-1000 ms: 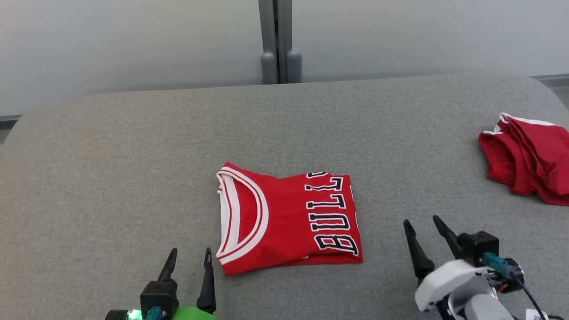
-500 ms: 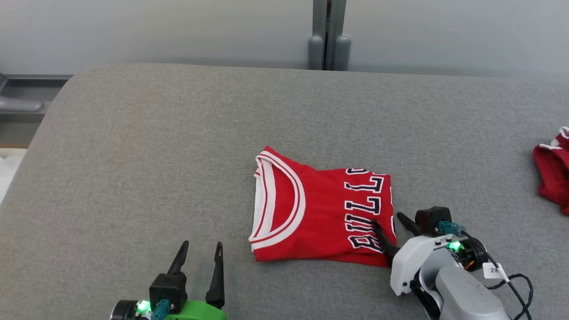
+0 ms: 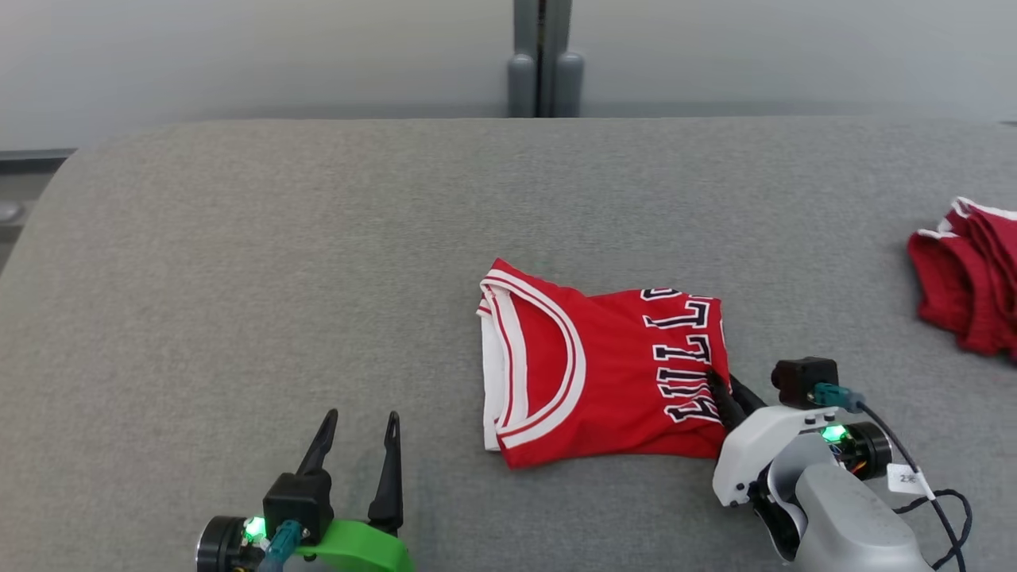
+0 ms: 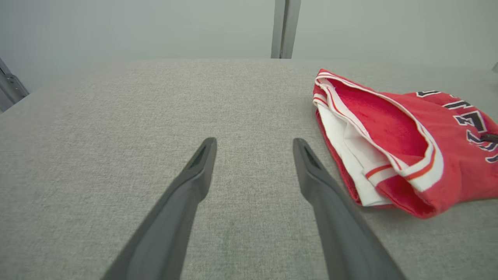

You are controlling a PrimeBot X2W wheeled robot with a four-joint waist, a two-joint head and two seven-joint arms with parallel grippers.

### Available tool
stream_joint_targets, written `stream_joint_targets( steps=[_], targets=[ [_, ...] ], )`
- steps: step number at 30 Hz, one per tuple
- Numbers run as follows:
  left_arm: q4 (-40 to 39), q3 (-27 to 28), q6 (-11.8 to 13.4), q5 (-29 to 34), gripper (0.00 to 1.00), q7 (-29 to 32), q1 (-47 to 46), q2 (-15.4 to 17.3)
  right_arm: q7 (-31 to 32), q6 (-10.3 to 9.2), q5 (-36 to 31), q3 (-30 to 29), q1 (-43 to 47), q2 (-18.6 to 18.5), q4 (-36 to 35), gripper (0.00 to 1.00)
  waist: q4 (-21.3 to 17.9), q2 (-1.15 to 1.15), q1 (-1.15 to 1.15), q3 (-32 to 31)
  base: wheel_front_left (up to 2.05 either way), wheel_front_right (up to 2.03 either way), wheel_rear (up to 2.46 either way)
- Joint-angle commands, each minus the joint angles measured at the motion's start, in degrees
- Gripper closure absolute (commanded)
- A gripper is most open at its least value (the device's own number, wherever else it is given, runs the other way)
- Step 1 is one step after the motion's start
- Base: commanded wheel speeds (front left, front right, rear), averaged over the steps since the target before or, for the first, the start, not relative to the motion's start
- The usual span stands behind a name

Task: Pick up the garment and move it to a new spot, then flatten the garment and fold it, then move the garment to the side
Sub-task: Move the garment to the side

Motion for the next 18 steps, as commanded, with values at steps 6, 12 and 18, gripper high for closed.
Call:
stream_joint_targets(
  steps=[6, 12, 18],
  targets=[
    [-0.53, -1.50, -0.39, -0.89, 0.00, 0.03, -2.69, 0.21, 0.05, -0.19, -2.56, -3.21, 3.57, -0.49, -3.37, 1.00, -15.73, 0.00, 0.00, 0.36, 0.00, 0.00, 0.00],
    [-0.27, -2.79, -0.86, -0.77, 0.00, 0.03, -3.88, 0.21, 0.04, -0.19, -2.37, -3.44, 4.86, -0.44, -5.74, 1.00, -24.32, 0.00, 0.00, 1.08, 0.00, 0.00, 0.00],
    [-0.39, -3.74, -1.39, -0.40, 0.00, 0.03, -4.68, 0.24, 0.03, -0.19, -1.90, -3.31, 5.64, -0.43, -7.11, 1.00, -29.95, 0.00, 0.00, 1.95, 0.00, 0.00, 0.00]
  ],
)
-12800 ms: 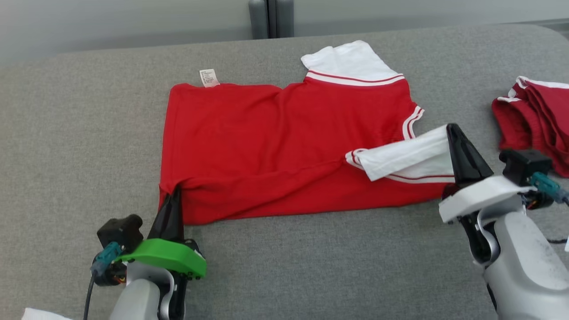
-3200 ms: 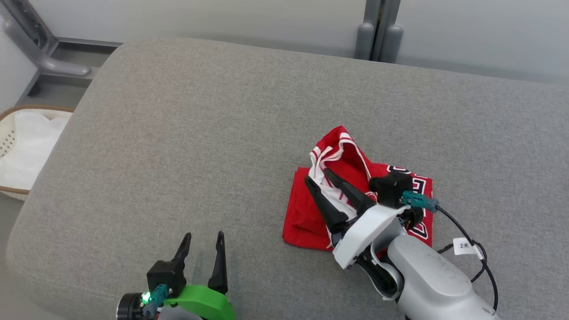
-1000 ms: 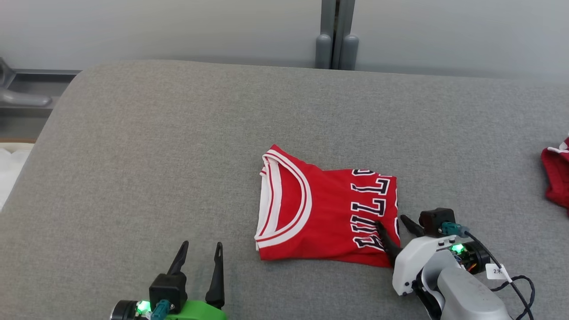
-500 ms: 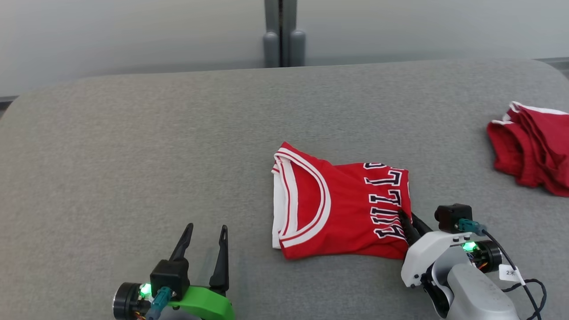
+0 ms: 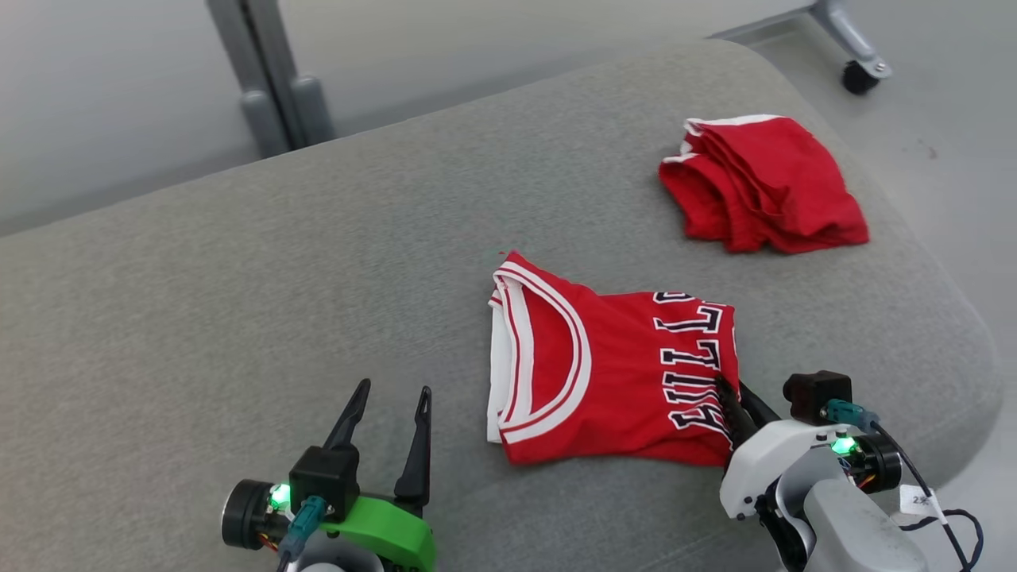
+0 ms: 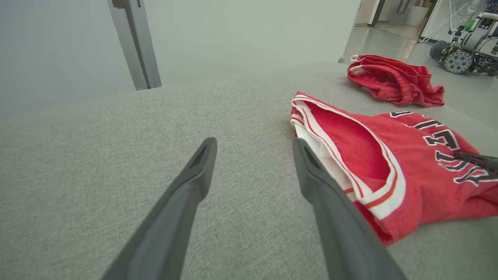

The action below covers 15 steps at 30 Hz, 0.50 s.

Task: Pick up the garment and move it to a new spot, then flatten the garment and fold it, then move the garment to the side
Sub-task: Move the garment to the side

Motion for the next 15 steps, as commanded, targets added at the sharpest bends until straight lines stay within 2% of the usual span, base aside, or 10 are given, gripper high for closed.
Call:
stream_joint_targets(
  steps=[1, 8, 15],
  targets=[
    [0.02, -0.12, -0.25, 0.21, 0.00, 0.03, -0.97, 0.29, 0.01, -0.12, 0.17, -0.07, 0.82, -0.31, -0.26, 1.00, -7.94, 0.00, 0.00, 1.33, 0.00, 0.00, 0.00],
    [0.08, -0.53, -0.66, 0.58, 0.00, 0.03, -1.41, 0.31, -0.02, -0.12, 0.73, 0.18, 0.23, -0.26, -1.47, 1.00, -11.20, 0.00, 0.00, 2.42, 0.00, 0.00, 0.00],
    [0.88, -0.48, -1.32, 1.87, 0.00, 0.03, -2.81, 0.33, -0.02, -0.11, 0.36, 2.34, -3.83, -0.23, -4.82, 1.00, -10.80, 0.00, 0.00, 5.05, 0.00, 0.00, 0.00]
  ],
)
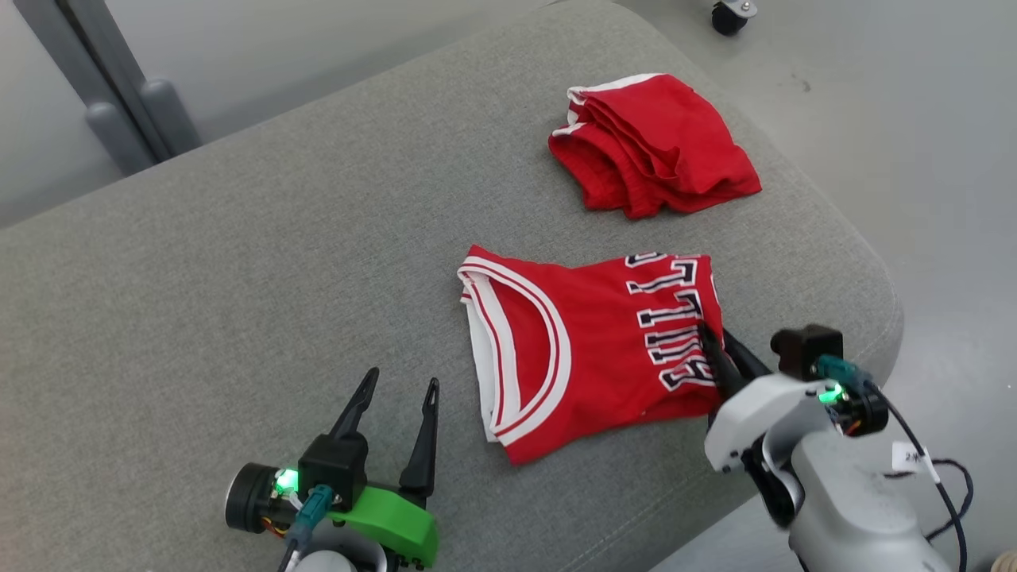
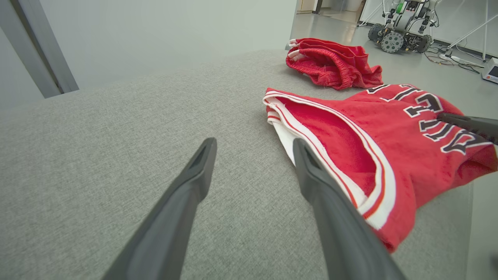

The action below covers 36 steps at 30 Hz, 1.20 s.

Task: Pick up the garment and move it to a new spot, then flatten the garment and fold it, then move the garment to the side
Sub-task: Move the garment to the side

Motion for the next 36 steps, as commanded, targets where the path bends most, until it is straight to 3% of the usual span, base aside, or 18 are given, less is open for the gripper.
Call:
stream_joint_targets(
  steps=[1, 7, 11, 19, 21, 25, 30, 34, 36],
  targets=[
    [0.31, 0.27, -0.28, 0.68, 0.00, 0.03, -1.35, 0.37, -0.07, -0.10, -0.31, 0.27, -2.51, -0.13, -0.63, 1.00, 0.30, 0.00, 0.00, 2.06, 0.00, 0.00, 0.00],
    [0.89, 1.39, -1.15, 2.44, 0.00, 0.03, -2.69, 0.37, 0.39, -0.11, -3.30, 1.94, -14.72, -0.19, 1.14, 1.00, 2.45, 0.00, 0.00, 5.61, 0.00, 0.00, 0.00],
    [1.10, 2.19, -1.75, 3.67, 0.00, 0.03, -3.70, 0.38, 1.55, -0.11, -6.83, -1.65, -24.06, -1.27, 4.64, 1.00, 4.00, 0.00, 0.00, 7.98, 0.00, 0.00, 0.00],
    [1.31, 2.57, -2.80, 4.93, 0.00, 0.03, -5.84, 0.38, 3.52, -0.11, -20.74, -13.26, -34.76, -10.61, 12.58, 1.00, 7.34, 0.00, 0.00, 11.00, 0.00, 0.00, 0.00],
    [1.02, 2.82, -2.82, 4.83, 0.00, 0.03, -6.32, 0.36, 3.40, -0.11, -24.18, -16.78, -35.10, -12.08, 13.27, 0.00, 7.86, 0.00, 0.00, 11.37, 0.00, 0.00, 0.00],
    [0.99, 3.31, -2.93, 5.06, 0.00, 0.03, -6.74, 0.36, 3.25, -0.11, -29.25, -24.31, -34.15, -12.77, 13.84, 0.00, 8.16, 0.00, 0.00, 11.62, 0.00, 0.00, 0.00],
    [1.17, 4.29, -2.71, 5.31, 0.00, 0.03, -6.27, 0.37, 1.02, -0.10, -34.30, -30.85, -31.86, -9.06, 11.78, 0.00, 7.76, 0.00, 0.00, 10.93, 0.00, 0.00, 0.00],
    [1.26, 5.48, -2.16, 5.60, 0.00, 0.03, -5.21, 0.36, -0.12, -0.11, -33.42, -32.71, -29.85, -4.39, 7.49, 0.00, 7.69, 0.00, 0.00, 9.85, 0.00, 0.00, 0.00],
    [1.02, 5.94, -1.78, 5.50, 0.00, 0.03, -5.03, 0.36, -0.08, -0.11, -30.76, -30.52, -28.34, -2.42, 2.27, 0.00, 8.24, 0.00, 0.00, 9.18, 0.00, 0.00, 0.00]
  ],
)
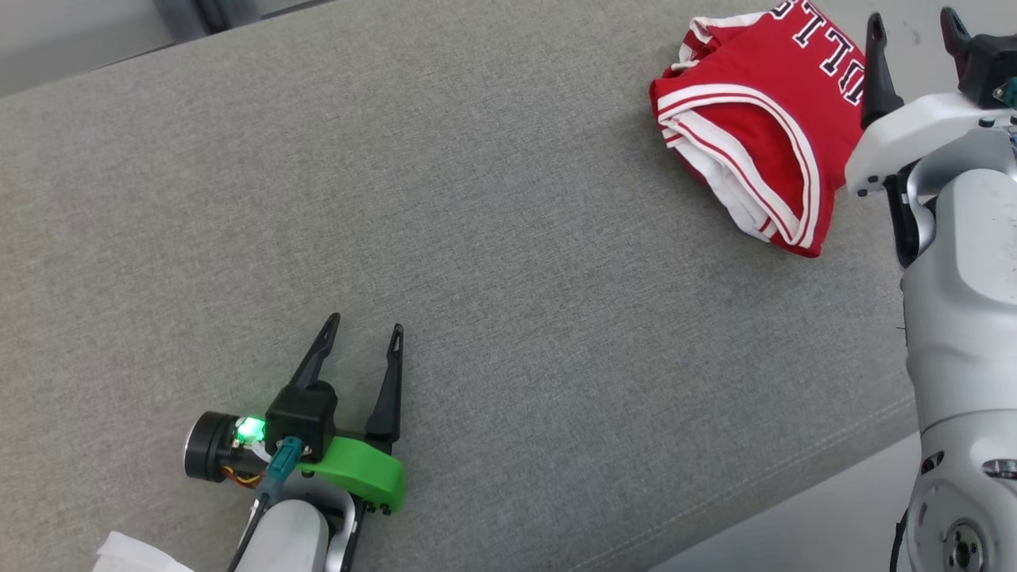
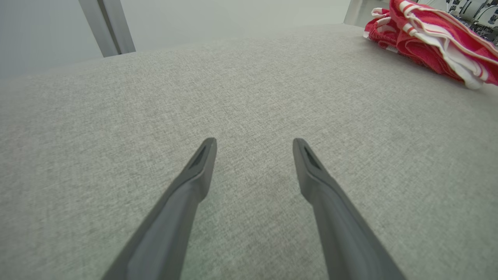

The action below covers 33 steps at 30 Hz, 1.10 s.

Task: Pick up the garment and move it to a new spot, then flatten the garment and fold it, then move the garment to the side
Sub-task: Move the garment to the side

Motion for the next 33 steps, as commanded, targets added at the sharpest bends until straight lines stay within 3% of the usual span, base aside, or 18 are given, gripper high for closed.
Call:
stream_joint_targets(
  steps=[1, 5, 12, 18, 25, 33],
  targets=[
    [-0.33, 0.46, 0.45, -0.07, 0.00, 0.03, 0.51, 0.35, -0.17, -0.12, 2.53, 1.49, 2.01, 0.59, -3.23, 0.00, 0.85, 0.00, 0.00, -0.96, 0.00, 0.00, 0.00],
    [-0.92, 1.96, 2.19, -1.36, 0.00, 0.03, 0.99, 0.34, -0.20, -0.11, 12.23, 10.05, 10.83, 1.92, -15.93, 0.00, 4.58, 0.00, 0.00, -3.31, 0.00, 0.00, 0.00],
    [-1.94, 4.25, 4.94, -1.82, 0.00, 0.03, 2.25, 0.31, -0.21, -0.11, 20.49, 17.73, 21.84, 2.10, -24.86, 0.00, 11.58, 0.00, 0.00, -6.07, 0.00, 0.00, 0.00],
    [-2.43, 6.85, 6.42, -3.33, 0.00, 0.04, 4.09, 0.28, -0.22, -0.11, 25.53, 20.46, 28.78, 2.15, -25.21, 0.00, 16.69, 0.00, 0.00, -8.16, 0.00, 0.00, 0.00],
    [-1.86, 8.79, 7.07, -3.63, 0.00, 0.03, 6.57, 0.27, -0.22, -0.12, 25.63, 20.97, 34.91, 2.08, -23.91, 0.00, 20.31, 0.00, 0.00, -10.92, 0.00, 0.00, 0.00],
    [-2.62, 10.21, 5.07, -5.91, 0.00, 0.03, 10.93, 0.28, -0.22, -0.12, 26.42, 21.13, 40.79, 2.12, -22.82, 0.00, 21.41, 0.00, 0.00, -14.80, 0.00, 0.00, 0.00]
  ],
)
